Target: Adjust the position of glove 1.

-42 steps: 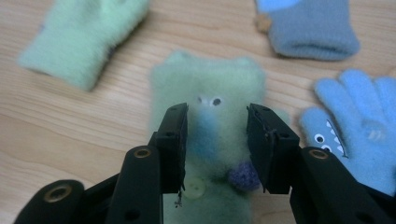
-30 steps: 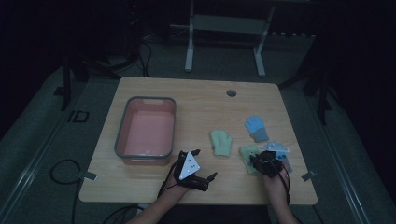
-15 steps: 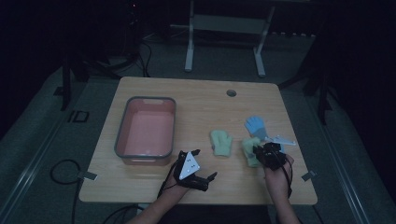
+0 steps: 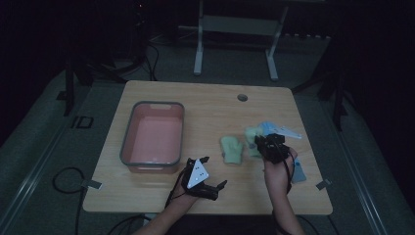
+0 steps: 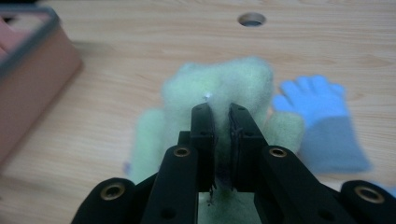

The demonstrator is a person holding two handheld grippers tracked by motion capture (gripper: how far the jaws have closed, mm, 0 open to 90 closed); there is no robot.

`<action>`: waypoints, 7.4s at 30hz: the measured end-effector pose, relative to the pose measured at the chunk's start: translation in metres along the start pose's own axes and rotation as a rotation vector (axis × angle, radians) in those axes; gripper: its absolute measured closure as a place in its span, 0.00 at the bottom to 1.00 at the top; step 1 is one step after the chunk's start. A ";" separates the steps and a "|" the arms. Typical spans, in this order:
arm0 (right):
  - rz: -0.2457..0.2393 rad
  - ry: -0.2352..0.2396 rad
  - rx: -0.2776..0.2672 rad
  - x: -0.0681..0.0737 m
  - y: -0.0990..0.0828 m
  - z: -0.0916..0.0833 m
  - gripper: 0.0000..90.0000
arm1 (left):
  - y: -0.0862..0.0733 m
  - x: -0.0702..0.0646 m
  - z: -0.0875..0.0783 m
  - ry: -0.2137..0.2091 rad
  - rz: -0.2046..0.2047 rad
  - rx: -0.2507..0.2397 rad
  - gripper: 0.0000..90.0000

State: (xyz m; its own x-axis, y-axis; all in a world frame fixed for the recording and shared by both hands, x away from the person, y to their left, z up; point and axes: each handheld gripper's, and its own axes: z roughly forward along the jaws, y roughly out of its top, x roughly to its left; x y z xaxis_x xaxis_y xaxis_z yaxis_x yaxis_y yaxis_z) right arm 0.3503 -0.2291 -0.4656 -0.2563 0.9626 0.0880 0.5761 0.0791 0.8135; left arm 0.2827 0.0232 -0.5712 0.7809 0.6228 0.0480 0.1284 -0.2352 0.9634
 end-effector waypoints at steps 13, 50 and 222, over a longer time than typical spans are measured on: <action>0.041 0.034 0.042 0.037 -0.011 0.039 0.91 | 0.000 -0.002 0.000 0.008 0.007 -0.003 0.01; -0.046 0.062 0.134 0.038 -0.021 0.058 0.70 | 0.000 -0.002 0.001 -0.004 0.017 0.006 0.01; -0.416 0.603 0.407 0.222 0.063 0.165 0.68 | 0.037 0.171 -0.066 -0.107 0.357 0.828 0.76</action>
State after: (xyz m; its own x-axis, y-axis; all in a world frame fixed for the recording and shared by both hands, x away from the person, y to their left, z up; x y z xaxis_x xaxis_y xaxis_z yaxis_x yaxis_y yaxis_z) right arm 0.4577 0.0327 -0.4899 -0.8145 0.5399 0.2125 0.5482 0.5962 0.5865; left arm 0.3809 0.1705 -0.5104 0.9060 0.3468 0.2426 0.2338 -0.8880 0.3960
